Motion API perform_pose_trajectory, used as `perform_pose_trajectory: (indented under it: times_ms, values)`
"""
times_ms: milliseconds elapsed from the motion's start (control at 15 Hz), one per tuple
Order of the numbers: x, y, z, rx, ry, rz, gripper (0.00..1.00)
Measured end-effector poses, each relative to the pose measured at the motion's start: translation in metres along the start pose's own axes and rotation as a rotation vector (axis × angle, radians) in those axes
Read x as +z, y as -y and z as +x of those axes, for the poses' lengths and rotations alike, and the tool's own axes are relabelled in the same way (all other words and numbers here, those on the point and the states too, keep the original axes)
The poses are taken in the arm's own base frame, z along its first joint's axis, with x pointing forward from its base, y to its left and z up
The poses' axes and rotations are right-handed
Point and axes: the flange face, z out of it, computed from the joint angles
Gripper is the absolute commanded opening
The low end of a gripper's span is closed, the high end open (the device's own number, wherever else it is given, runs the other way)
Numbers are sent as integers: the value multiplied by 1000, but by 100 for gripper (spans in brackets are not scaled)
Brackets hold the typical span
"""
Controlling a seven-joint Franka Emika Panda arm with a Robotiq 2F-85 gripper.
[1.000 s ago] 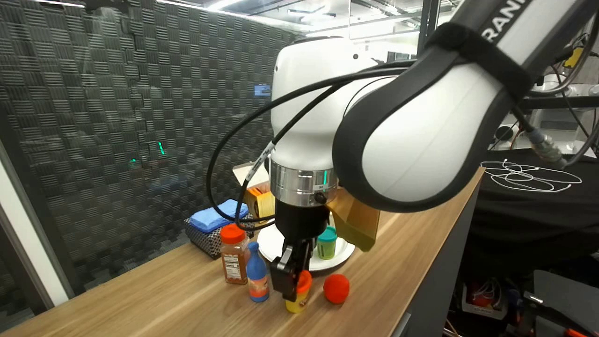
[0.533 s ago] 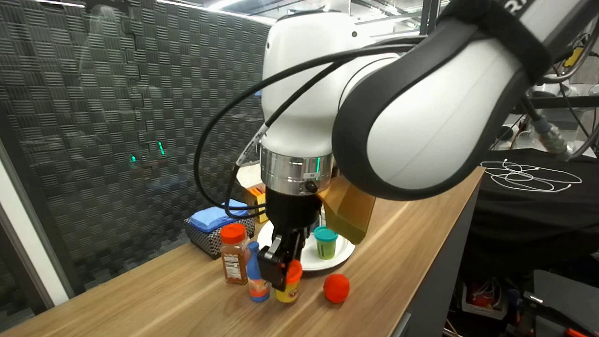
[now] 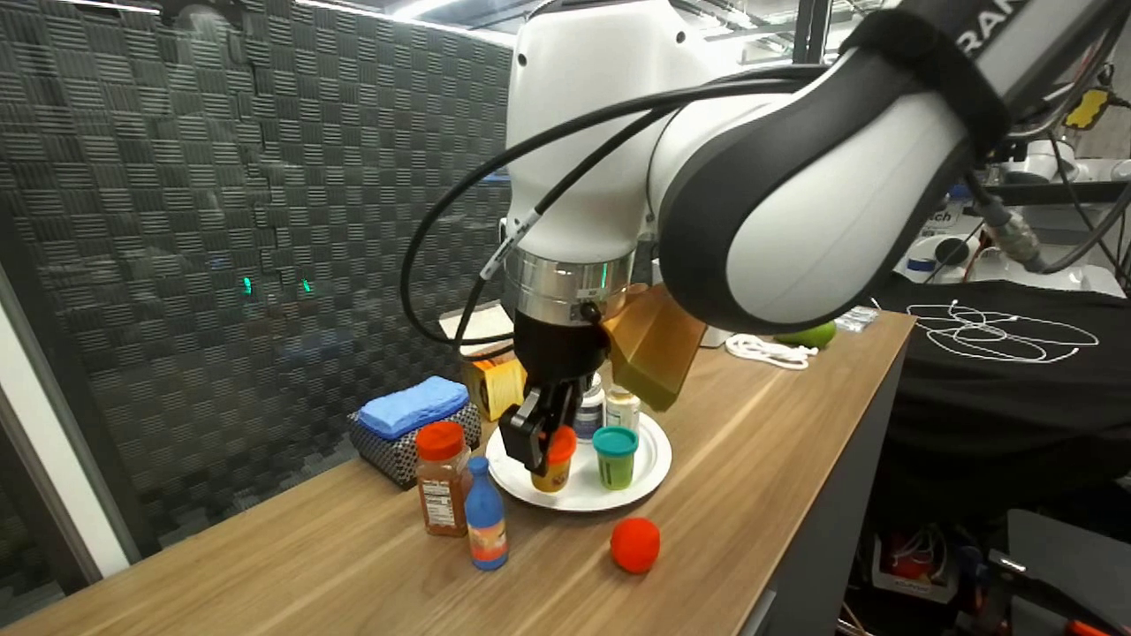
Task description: Put all the bottles and the orange plushie on the white plate
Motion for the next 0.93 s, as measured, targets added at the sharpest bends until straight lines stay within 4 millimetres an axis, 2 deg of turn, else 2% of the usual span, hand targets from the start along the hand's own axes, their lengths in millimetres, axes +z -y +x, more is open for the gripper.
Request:
perform_pose_trajectory:
  times_ms: [467, 933]
  values:
    - [11, -15, 15, 53, -10, -19, 29]
    - [43, -31, 38, 93, 2, -35, 29]
